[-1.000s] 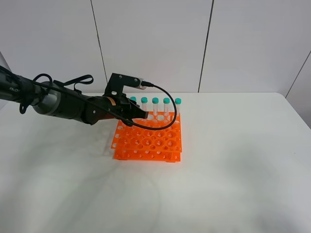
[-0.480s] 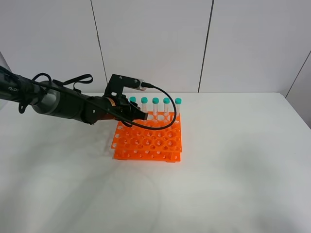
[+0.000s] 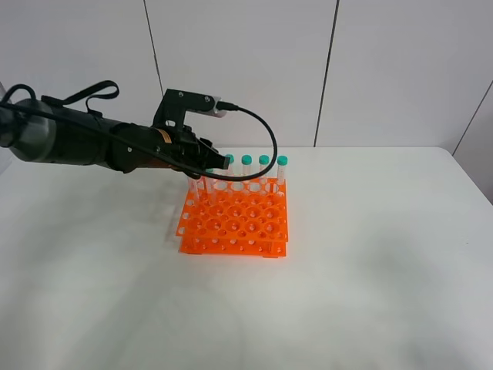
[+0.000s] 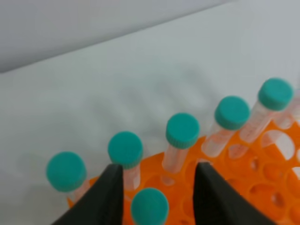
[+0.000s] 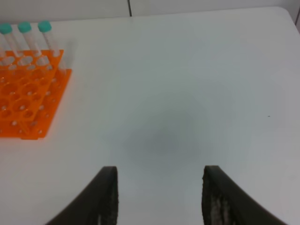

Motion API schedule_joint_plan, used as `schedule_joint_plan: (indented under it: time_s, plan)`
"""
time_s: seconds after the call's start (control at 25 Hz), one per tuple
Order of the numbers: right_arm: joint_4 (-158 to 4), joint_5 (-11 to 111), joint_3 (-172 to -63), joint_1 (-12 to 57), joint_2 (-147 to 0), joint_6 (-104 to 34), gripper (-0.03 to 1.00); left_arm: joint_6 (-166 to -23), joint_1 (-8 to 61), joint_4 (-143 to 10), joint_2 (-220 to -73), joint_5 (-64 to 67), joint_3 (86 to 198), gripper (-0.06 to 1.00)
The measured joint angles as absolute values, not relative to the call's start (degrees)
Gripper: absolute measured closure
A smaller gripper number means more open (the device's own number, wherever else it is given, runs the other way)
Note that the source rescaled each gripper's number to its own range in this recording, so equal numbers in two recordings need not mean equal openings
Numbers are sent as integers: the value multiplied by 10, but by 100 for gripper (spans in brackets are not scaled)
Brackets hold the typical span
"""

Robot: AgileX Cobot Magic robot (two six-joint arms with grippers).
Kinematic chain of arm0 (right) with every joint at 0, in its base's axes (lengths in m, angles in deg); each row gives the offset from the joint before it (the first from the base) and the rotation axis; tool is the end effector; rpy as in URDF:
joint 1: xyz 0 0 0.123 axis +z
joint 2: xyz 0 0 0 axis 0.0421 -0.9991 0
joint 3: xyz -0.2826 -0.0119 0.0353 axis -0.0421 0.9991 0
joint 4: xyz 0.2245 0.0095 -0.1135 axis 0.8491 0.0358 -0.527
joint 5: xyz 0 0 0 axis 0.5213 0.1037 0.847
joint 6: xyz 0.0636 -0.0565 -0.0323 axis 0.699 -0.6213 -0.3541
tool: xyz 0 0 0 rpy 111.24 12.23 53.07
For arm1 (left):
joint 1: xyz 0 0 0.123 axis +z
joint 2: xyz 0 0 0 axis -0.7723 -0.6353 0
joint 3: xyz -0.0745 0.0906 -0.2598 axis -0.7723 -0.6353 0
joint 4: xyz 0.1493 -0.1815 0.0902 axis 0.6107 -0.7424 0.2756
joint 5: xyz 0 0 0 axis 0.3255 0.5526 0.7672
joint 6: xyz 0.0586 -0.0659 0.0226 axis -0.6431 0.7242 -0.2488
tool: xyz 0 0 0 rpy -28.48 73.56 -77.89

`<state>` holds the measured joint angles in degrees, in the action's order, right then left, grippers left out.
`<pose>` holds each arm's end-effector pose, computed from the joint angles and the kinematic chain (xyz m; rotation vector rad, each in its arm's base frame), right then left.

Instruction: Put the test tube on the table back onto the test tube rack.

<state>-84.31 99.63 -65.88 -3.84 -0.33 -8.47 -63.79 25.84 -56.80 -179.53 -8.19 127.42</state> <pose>-0.0039 0.0015 0.2788 0.0861 2.0082 0.0442 0.3718 -0.1705 0.2073 0.4410 2.0682 -0.2561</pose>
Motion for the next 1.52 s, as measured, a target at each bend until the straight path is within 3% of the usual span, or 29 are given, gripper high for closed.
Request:
schedule_joint_plan:
  time_s: [0.48, 1.0, 1.52]
  plan:
    - [-843, 996, -659, -38, -3, -85, -3, -640, 301, -567, -1668, -8, 1274, 29]
    - [-843, 996, -659, -38, -3, -85, -3, -640, 493, -565, -1664, 25, 1274, 29]
    - [-843, 996, -659, -38, -3, -85, -3, -640, 509, -526, -1656, 134, 1274, 29]
